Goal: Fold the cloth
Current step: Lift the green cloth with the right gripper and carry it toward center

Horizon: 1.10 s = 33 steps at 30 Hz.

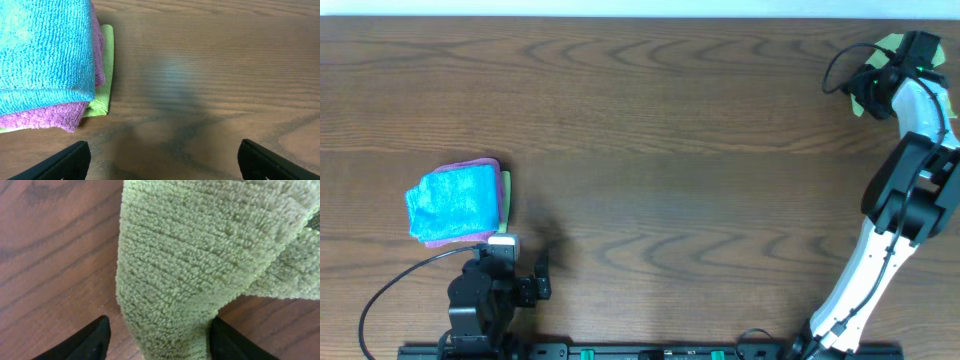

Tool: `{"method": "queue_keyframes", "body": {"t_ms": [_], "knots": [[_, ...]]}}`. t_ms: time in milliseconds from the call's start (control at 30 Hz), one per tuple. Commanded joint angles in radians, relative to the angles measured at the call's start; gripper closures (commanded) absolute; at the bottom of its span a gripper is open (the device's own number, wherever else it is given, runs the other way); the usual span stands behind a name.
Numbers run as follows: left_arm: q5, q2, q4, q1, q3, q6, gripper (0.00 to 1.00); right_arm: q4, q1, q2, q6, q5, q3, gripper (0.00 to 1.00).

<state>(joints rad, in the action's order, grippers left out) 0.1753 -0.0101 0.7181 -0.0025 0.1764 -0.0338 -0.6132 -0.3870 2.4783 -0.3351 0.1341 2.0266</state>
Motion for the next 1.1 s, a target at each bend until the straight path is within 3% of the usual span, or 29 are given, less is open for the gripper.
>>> {"method": "queue_keyframes", "body": {"t_ms": [0, 200, 300, 633, 1067], "knots": [[-0.011, 0.006, 0.030, -0.005, -0.010, -0.015, 0.05, -0.005, 0.003, 0.032, -0.009, -0.021, 0.011, 0.45], [-0.011, 0.006, 0.030, -0.005, -0.010, -0.015, 0.05, -0.012, 0.003, 0.032, -0.009, -0.033, 0.011, 0.77], [-0.011, 0.006, 0.030, -0.005, -0.010, -0.015, 0.05, -0.028, 0.003, 0.032, -0.009, -0.032, 0.012, 0.99], [-0.011, 0.006, 0.030, -0.005, -0.010, -0.015, 0.05, -0.175, 0.028, -0.056, 0.090, -0.006, 0.016, 0.99], [-0.011, 0.006, 0.030, -0.005, -0.010, -0.015, 0.05, -0.496, 0.187, -0.242, 0.176, -0.022, 0.016, 0.99]]}}
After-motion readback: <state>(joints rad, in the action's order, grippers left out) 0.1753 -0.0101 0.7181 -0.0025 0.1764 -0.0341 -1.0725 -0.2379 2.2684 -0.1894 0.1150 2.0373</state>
